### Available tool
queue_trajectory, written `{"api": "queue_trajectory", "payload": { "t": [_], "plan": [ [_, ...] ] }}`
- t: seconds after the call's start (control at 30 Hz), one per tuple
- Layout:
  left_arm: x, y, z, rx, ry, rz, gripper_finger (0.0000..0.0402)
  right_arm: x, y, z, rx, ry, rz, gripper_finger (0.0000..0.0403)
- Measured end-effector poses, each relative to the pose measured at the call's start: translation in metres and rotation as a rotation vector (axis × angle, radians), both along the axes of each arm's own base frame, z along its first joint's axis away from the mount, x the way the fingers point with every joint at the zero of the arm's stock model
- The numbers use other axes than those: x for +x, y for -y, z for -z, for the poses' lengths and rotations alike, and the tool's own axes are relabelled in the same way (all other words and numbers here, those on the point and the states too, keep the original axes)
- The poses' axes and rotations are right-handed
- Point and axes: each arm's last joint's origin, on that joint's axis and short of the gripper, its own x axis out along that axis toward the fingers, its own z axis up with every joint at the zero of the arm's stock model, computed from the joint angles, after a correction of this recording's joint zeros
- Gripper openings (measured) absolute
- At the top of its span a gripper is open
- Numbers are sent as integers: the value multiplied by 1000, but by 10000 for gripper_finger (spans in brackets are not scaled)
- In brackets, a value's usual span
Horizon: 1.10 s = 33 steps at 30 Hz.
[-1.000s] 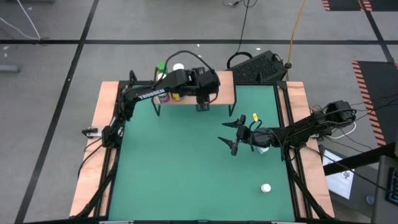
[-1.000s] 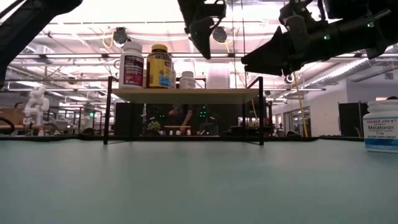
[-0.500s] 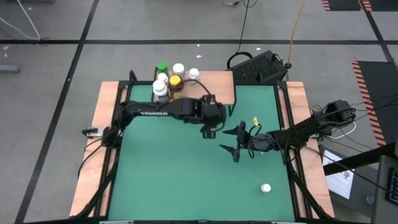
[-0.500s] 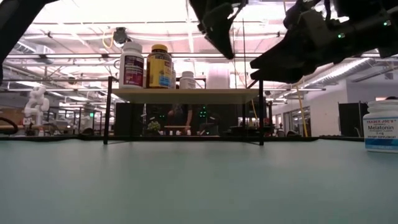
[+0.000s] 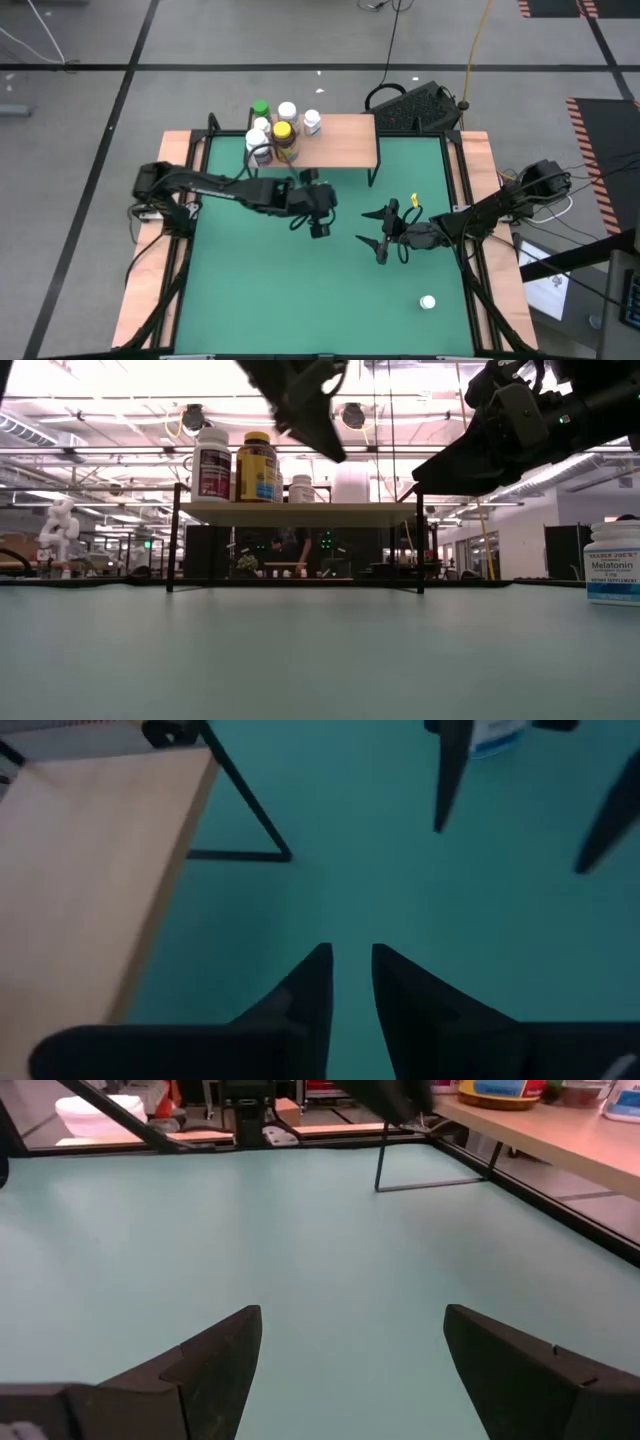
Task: Pick and place medicine bottles onto shelf by color
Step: Put the top white supplement bottle on the shelf
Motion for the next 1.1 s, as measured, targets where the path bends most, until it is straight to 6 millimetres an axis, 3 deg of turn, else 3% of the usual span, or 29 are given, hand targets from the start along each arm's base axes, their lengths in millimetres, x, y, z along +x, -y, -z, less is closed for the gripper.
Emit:
{"api": "queue_trajectory", "payload": {
  "t": [0.17,0.33,0.9,1.1],
  "plan": [
    [-24,16,27,-49,161,15,64,0,1,0,-1,3,5,309],
    [-30,30,53,-47,285,80,56,2,1,-5,33,51,10,309],
    [-28,30,58,-18,309,102,56,0,-1,0,95,24,31,309],
    [-26,30,54,4,348,119,88,-2,-2,0,145,30,41,309]
  ]
}}
